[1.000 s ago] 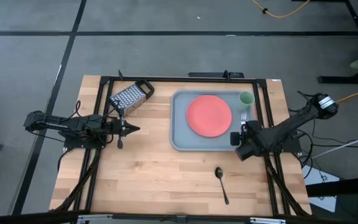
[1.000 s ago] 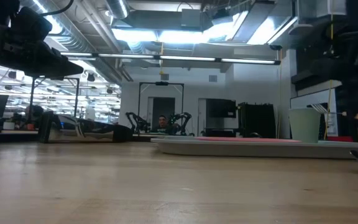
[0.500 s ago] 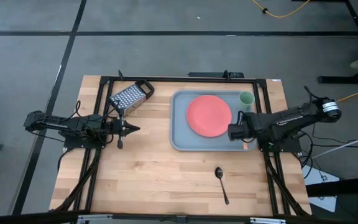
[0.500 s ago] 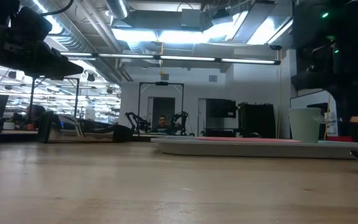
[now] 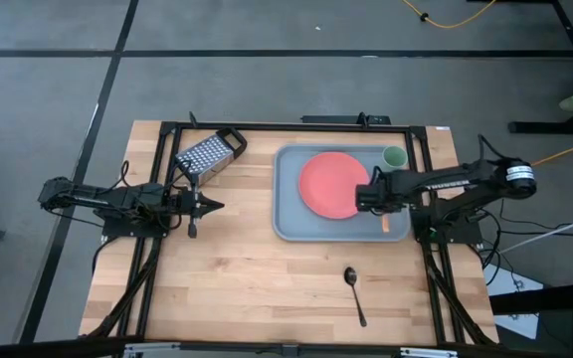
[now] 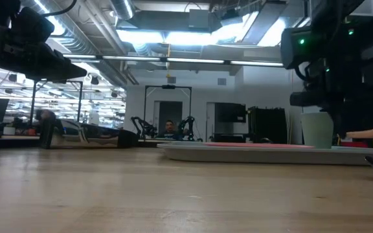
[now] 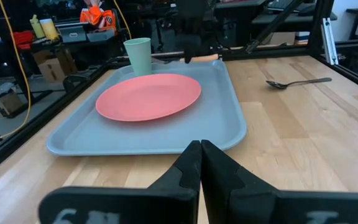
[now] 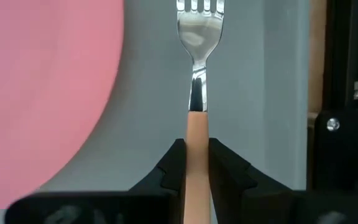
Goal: Pick and place plate/cup/fork/spoon on tray
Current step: Put the orange fork on the gray serving tray to the right side of the pink plate
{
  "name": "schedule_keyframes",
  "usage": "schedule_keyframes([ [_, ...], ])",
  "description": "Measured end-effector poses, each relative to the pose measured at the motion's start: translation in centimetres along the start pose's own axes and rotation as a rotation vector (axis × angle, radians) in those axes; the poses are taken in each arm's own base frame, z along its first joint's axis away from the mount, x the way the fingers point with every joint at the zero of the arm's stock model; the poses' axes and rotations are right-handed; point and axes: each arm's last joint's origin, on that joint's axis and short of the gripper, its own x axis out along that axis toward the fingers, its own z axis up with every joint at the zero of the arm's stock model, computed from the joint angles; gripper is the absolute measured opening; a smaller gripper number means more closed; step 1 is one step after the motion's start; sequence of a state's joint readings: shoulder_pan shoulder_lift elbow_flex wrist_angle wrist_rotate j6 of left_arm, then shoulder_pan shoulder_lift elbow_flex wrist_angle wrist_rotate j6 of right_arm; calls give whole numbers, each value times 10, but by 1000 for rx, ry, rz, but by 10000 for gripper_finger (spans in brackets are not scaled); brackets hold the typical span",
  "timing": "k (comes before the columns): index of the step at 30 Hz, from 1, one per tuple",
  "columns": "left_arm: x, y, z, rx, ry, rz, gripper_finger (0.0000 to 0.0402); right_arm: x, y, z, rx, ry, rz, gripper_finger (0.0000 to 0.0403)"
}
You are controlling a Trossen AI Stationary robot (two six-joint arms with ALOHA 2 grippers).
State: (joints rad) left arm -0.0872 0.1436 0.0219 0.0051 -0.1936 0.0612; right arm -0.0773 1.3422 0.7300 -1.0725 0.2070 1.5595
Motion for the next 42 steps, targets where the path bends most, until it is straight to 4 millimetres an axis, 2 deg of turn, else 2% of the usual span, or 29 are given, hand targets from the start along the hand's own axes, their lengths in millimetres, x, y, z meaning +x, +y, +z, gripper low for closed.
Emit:
schedule_keyframes([
  [10,0,0,0,0,0,0,0,17,11,8,-25,9,-49,47],
  [18,0,0,0,0,0,0,0,28,21,10,-34,12,-49,65],
  [42,0,0,0,0,0,0,0,29,21,11,-37,-2,-59,71],
])
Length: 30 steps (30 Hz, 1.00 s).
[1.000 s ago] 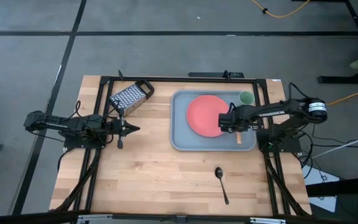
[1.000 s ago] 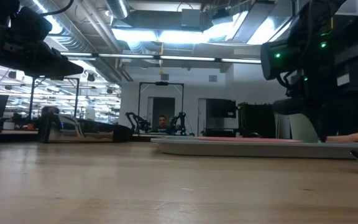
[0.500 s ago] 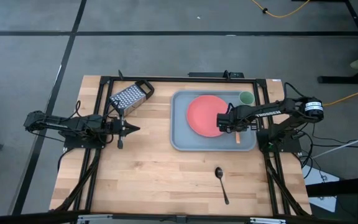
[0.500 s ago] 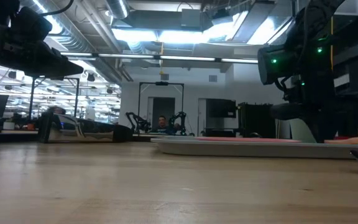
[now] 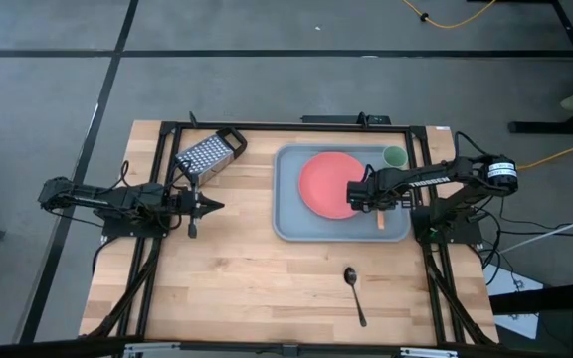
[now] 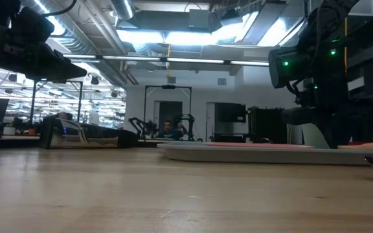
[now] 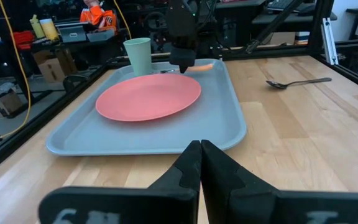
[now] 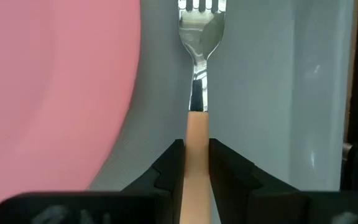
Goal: Pick and place plate/cup/fork/spoon on tray
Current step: Put the orange fork on the gray serving tray to the right side of the pink plate
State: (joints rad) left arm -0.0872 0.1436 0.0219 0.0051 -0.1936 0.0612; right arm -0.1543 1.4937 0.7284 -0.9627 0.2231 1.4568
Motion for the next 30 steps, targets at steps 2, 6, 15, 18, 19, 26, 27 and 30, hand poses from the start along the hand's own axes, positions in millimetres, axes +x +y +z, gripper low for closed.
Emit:
schedule_keyframes([
  [2,0,0,0,0,0,0,0,0,0,1,4,-20,-2,71],
  [6,0,0,0,0,0,0,0,0,0,1,4,-20,-2,71],
  [15,0,0,0,0,0,0,0,0,0,1,4,-20,-1,71],
  [18,0,0,0,0,0,0,0,0,0,1,5,-20,-1,71],
  [19,0,0,0,0,0,0,0,0,0,1,5,-20,-1,71],
  [26,0,0,0,0,0,0,0,0,1,0,6,4,9,72],
  [27,0,0,0,0,0,0,0,0,1,0,6,5,10,72],
  [30,0,0,0,0,0,0,0,-1,1,-2,-2,4,15,72],
])
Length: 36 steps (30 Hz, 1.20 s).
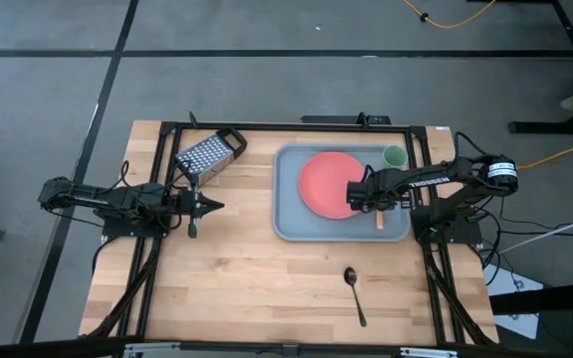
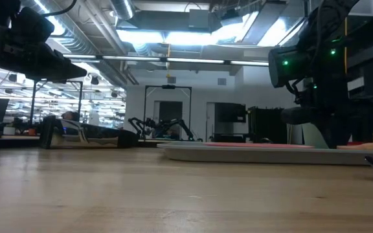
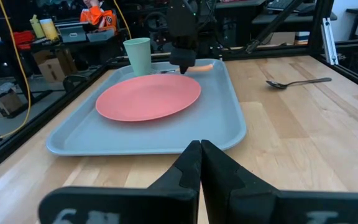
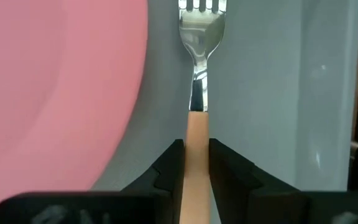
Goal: Pick and place plate/cup/fork/spoon on tray
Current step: Put the orange fork on the gray serving tray to the right side of the pink plate
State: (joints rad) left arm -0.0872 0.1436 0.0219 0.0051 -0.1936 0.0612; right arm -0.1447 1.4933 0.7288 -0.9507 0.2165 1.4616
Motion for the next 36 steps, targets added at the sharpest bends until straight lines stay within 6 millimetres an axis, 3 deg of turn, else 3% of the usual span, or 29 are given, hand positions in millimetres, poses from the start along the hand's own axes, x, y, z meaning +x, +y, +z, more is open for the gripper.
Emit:
schedule_keyframes([
  [14,0,0,0,0,0,0,0,-3,1,-12,34,-35,10,72],
  [31,0,0,0,0,0,0,0,-3,1,-12,43,-28,10,72],
  [36,0,0,0,0,0,0,0,-3,1,-12,42,-28,13,91],
])
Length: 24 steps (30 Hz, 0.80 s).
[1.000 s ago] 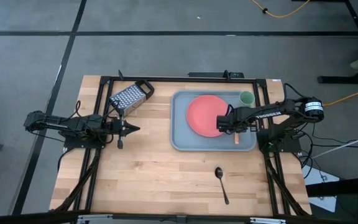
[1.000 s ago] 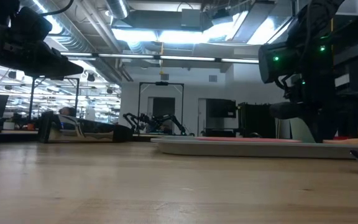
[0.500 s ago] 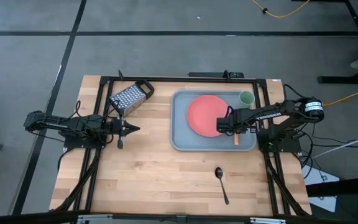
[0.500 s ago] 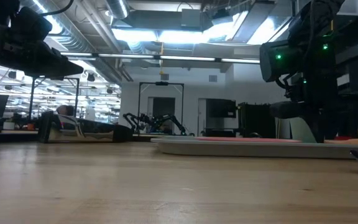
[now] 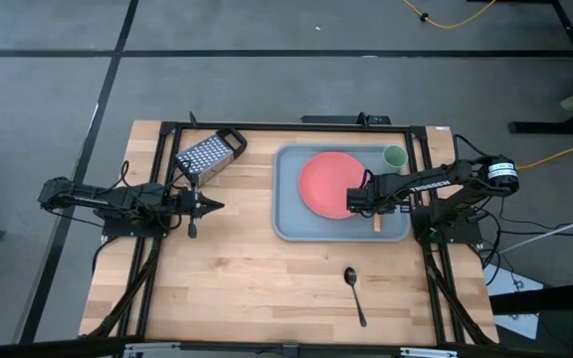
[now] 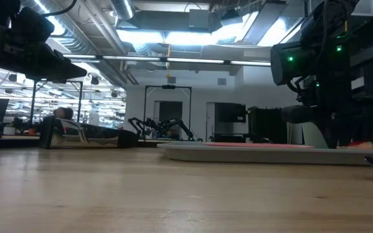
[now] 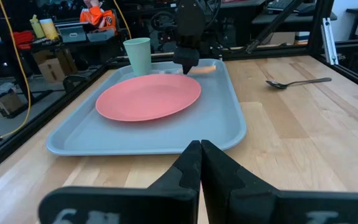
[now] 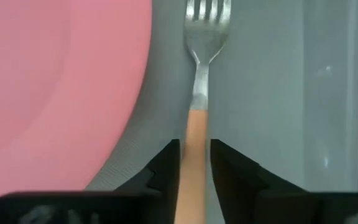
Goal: Pick and place plate/cup/fork/spoon on tray
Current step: Put the orange fork on the gray serving tray to the right side of the pink plate
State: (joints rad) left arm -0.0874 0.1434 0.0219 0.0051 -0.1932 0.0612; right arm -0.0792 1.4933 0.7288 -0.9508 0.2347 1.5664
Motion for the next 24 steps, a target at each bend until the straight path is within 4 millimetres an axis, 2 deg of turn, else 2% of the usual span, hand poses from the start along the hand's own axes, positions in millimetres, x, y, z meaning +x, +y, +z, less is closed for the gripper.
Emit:
schedule_keyframes([
  [8,0,0,0,0,0,1,0,0,-2,0,-9,12,-24,146],
  [24,0,0,0,0,0,0,0,-4,-2,-16,-53,42,0,149],
])
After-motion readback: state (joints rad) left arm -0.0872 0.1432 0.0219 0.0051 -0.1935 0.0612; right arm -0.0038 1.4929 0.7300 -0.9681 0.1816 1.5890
